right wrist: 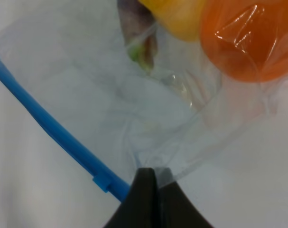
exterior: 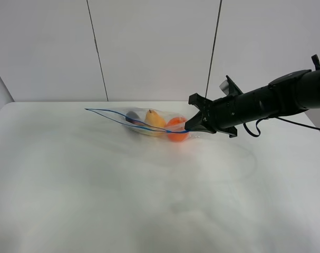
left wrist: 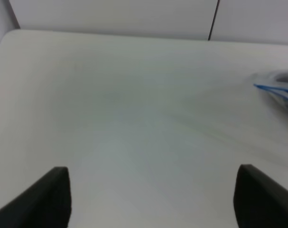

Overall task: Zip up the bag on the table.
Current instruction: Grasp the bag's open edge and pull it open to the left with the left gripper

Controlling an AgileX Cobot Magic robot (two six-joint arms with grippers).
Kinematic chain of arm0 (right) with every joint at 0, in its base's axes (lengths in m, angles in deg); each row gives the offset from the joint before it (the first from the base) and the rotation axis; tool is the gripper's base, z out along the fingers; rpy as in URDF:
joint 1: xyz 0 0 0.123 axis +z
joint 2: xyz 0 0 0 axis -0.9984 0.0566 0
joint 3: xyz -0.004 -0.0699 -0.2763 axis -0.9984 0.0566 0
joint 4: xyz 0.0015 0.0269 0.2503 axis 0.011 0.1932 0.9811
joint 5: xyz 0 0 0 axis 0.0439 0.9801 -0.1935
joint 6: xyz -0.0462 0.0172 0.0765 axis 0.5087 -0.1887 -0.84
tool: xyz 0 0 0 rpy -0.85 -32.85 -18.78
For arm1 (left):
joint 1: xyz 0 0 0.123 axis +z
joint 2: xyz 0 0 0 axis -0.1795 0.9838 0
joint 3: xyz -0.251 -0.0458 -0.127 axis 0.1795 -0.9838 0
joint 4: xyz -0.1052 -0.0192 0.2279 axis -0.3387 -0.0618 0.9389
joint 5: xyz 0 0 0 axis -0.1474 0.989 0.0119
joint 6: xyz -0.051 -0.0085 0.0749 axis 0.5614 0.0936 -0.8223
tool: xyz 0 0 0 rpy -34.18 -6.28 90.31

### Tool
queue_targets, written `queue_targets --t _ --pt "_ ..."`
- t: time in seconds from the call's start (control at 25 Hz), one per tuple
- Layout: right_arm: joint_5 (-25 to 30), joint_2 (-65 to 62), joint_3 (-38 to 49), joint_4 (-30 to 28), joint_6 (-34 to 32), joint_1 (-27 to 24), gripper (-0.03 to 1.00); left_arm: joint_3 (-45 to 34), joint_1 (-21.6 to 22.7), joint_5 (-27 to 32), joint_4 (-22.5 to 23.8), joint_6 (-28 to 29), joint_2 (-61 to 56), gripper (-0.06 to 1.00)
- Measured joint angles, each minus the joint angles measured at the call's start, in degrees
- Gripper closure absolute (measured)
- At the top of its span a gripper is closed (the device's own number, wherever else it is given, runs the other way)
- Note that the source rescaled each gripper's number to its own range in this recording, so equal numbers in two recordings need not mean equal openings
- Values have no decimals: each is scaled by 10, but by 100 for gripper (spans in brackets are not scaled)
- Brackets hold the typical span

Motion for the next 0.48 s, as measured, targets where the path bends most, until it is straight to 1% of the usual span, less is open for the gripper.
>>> queue_targets --t 0.48 --pt "0 0 0 -2 0 0 97 0 0 -51 0 0 86 -6"
